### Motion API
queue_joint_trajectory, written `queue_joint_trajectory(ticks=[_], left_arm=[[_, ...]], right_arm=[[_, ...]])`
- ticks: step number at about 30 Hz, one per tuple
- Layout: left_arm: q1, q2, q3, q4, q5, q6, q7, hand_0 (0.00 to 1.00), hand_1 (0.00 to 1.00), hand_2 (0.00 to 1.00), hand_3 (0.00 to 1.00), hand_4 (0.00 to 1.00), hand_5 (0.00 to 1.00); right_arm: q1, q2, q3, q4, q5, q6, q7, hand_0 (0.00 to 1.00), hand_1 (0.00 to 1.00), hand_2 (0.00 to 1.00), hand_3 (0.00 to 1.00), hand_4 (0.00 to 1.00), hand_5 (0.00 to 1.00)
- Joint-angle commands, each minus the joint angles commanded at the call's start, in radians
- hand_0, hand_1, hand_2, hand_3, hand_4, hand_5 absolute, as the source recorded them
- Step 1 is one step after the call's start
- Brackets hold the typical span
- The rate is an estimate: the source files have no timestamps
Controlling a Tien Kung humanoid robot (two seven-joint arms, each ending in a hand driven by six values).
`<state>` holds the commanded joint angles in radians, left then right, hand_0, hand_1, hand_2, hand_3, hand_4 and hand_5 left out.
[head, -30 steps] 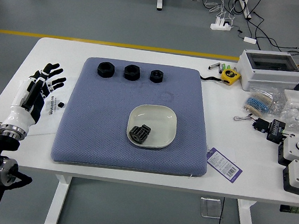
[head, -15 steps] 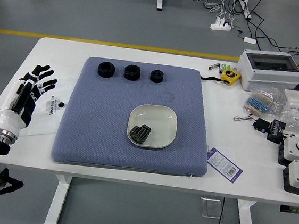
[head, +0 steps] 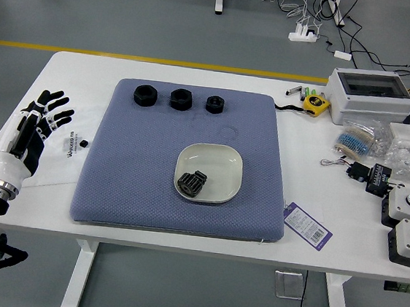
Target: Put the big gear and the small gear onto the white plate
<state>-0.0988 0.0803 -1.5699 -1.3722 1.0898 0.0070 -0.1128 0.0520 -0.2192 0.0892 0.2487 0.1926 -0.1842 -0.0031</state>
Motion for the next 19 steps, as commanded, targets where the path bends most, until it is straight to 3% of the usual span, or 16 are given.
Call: queue_joint_trajectory(ticks=[19], left_arm=[[0.008, -0.007, -0.018, -0.001, -0.003, 0.009, 0.002, 0.765, 0.721, 0.809, 0.756, 0.843, 0.820]], right_arm=[[0.008, -0.002, 0.012, 0.002, -0.024, -0.004, -0.008, 0.696, 0.672, 0.750, 0.618, 0.830, 0.737]])
